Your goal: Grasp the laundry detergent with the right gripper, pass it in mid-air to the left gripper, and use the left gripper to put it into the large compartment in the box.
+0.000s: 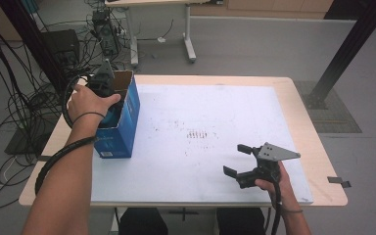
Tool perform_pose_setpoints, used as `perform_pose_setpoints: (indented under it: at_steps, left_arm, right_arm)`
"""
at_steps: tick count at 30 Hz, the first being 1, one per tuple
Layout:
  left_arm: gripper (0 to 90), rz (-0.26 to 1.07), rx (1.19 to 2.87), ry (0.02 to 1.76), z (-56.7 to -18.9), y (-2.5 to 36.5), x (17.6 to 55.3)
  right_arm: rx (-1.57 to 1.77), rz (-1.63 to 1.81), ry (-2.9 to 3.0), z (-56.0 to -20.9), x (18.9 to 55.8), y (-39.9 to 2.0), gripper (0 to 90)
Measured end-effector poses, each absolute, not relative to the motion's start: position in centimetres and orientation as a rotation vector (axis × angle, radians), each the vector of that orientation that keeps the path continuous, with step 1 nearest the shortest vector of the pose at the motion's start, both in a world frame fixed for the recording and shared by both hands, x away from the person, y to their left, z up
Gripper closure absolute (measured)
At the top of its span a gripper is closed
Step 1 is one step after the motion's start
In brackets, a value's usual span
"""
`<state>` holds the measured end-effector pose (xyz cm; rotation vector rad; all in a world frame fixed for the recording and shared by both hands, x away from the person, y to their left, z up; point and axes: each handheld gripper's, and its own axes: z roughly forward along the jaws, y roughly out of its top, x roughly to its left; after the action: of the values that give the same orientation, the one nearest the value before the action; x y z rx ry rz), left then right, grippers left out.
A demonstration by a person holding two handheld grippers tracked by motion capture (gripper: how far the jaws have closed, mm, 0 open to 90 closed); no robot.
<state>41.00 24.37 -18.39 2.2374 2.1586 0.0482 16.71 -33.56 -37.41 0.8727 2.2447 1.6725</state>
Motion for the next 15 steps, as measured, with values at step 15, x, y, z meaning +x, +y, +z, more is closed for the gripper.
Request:
perform_pose_setpoints:
  at_steps: [15]
  left_arm:
    - [28.6, 0.078, 2.226, 2.156, -17.3, 24.0, 40.6]
  right_arm:
    - [0.875, 1.685, 2.236, -37.5, 16.6, -33.7, 4.6]
